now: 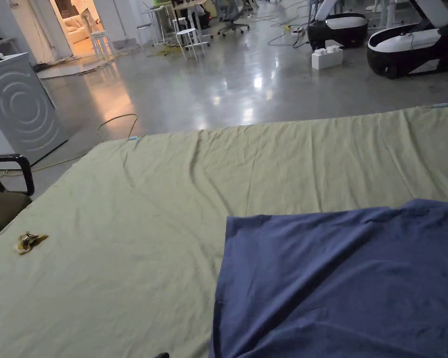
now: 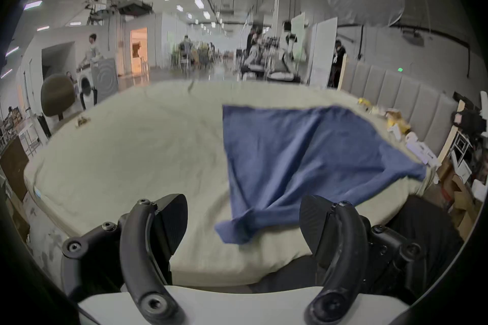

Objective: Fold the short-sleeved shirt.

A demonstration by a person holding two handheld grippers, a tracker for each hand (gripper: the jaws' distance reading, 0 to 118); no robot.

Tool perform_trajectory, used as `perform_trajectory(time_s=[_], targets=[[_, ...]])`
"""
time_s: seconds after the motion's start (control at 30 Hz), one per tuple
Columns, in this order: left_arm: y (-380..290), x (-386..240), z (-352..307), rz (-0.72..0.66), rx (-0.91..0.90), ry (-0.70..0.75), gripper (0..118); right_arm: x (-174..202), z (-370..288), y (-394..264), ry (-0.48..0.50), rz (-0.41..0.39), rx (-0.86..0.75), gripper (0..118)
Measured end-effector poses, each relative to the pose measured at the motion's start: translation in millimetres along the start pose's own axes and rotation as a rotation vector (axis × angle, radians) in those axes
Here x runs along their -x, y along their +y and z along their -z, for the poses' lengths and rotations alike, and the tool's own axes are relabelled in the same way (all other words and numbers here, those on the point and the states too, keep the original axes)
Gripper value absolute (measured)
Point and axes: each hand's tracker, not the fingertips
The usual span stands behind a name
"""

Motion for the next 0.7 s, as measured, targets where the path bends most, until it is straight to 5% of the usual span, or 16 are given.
perform_trajectory(time_s=[0.13,0.27,0.37,0.47,0.57,0.7], targets=[[-16.2,15.0,44.8,-0.064,0.116,-0.01,87,-1.9,3.2,-6.4,-0.015,0.006,0.043,1],[-21.1,11.8,54.1,-0.092,0.135,0.013,75,-6.5,4.3,-11.0,-0.043,0.012,0.07,1],[-19.9,4.1,49.3,0.02,0.146,0.012,56,-13.2,3.9,-16.5,-0.057,0.005,0.078,1],[-15.0,-8.6,45.1,0.139,0.149,-0.009,18,-20.5,8.5,-21.5,-0.084,-0.005,0.109,1],[-16.9,-28.0,51.8,0.266,0.171,0.044,14,-29.2,7.2,-23.0,-0.104,0.02,0.103,1],[-16.2,-25.7,62.2,0.177,0.194,0.04,13,-48.9,19.7,-34.6,-0.132,0.04,0.113,9]])
